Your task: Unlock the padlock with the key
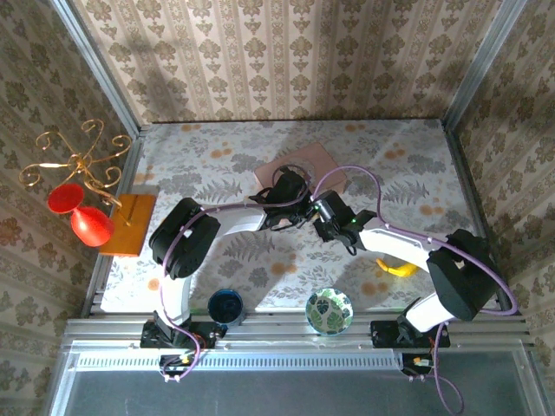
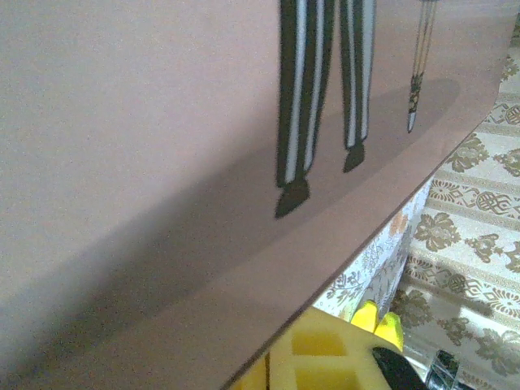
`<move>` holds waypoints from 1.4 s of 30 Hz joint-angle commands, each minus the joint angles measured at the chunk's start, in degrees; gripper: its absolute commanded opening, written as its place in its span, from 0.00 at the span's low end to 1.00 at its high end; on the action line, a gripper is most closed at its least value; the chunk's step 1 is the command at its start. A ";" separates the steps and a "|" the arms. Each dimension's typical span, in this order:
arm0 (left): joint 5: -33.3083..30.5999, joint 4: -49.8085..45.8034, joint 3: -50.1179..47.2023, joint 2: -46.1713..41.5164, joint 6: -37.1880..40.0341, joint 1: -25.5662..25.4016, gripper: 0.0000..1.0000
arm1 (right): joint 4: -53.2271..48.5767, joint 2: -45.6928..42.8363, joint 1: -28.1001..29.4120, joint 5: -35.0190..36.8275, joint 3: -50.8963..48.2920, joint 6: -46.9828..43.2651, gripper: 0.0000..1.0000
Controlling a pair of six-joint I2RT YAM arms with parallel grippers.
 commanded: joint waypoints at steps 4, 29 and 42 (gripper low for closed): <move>3.32 3.02 2.02 -1.35 -1.82 0.03 0.00 | 1.55 0.74 0.38 2.92 2.18 -0.70 0.30; 3.54 3.96 1.33 -1.52 -1.80 -0.03 0.00 | 6.20 1.27 -2.12 -3.41 -0.88 5.53 0.00; 3.47 5.24 0.72 -1.75 -1.34 -0.13 0.00 | 21.11 -0.53 -16.56 -32.37 -9.22 25.97 0.00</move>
